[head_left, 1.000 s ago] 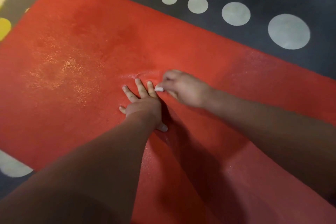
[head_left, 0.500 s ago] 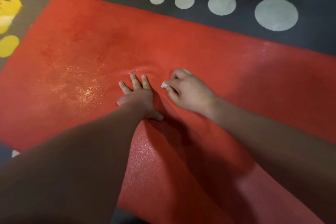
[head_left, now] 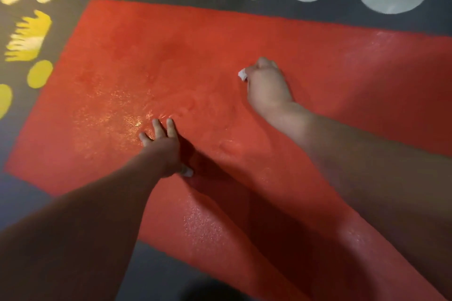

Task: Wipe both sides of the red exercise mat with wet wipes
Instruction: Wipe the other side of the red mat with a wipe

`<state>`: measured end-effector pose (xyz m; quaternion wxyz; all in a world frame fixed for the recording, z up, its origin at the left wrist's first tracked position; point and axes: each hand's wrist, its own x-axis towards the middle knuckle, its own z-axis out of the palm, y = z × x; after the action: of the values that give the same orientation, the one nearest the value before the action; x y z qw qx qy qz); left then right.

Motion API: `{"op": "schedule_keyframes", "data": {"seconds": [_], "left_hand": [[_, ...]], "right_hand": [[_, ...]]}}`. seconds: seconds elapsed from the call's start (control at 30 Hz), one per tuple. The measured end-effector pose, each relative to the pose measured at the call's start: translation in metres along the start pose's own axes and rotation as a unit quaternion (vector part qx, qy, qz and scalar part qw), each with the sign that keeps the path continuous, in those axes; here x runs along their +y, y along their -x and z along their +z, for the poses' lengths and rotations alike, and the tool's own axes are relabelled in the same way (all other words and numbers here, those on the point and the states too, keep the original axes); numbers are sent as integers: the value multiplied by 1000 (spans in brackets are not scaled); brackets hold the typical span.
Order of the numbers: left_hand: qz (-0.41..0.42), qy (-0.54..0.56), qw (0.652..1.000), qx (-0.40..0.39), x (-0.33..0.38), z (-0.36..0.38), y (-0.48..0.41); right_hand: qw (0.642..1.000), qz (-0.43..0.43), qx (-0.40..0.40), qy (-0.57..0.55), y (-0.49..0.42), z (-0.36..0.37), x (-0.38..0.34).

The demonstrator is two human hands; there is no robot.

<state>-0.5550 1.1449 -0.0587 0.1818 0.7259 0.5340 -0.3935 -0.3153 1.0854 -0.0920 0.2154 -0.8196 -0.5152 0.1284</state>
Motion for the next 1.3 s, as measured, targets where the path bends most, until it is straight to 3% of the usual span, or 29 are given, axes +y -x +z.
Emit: {"op": "schedule_keyframes", "data": {"seconds": [0.1,0.17,0.23,0.3,0.4,0.47,0.57,0.63,0.7,0.77,0.83,0.9,1.0,1.1,1.17,1.3], "left_hand": [[1,10,1000,-3,-2,0,-3],[0,14,1000,-1,-3,2,-4],[6,20,1000,-5,-4,4,-5],[7,27,1000,-9,-4,4,-3],[-1,25,1000,-10,-2,1,-2],[0,20,1000,-11,-1,1,-2],[-2,18,1000,-11,-1,2,-3],[-3,11,1000,-7,-2,3,-2],[-5,11,1000,-7,-2,4,-2],[-3,15,1000,-7,-1,3,-1],[-4,13,1000,-6,0,3,-2],[-9,11,1000,-3,0,3,-2],[-4,8,1000,1,-2,4,-3],[0,10,1000,4,-4,5,-3],[1,7,1000,5,-4,6,-3],[7,7,1000,17,-4,7,-3]], "right_hand": [[991,-125,-40,-28,35,19,-22],[961,-254,-102,-37,67,23,-33],[933,-330,-141,-1,68,19,-30],[951,-290,-105,28,38,16,-19],[996,-85,6,24,-13,5,7],[999,-32,11,19,-17,6,2],[988,-147,-48,-8,24,21,-32],[958,-272,-88,-41,61,29,-47],[929,-343,-138,-10,67,22,-44],[948,-295,-122,14,37,16,-28],[982,-181,-44,16,3,9,-5],[994,-111,-2,10,-5,5,6],[982,-182,-55,13,44,8,-15],[933,-338,-121,-22,114,12,-35],[908,-391,-154,1,118,6,-31],[975,-213,-48,31,52,-5,14]]}}
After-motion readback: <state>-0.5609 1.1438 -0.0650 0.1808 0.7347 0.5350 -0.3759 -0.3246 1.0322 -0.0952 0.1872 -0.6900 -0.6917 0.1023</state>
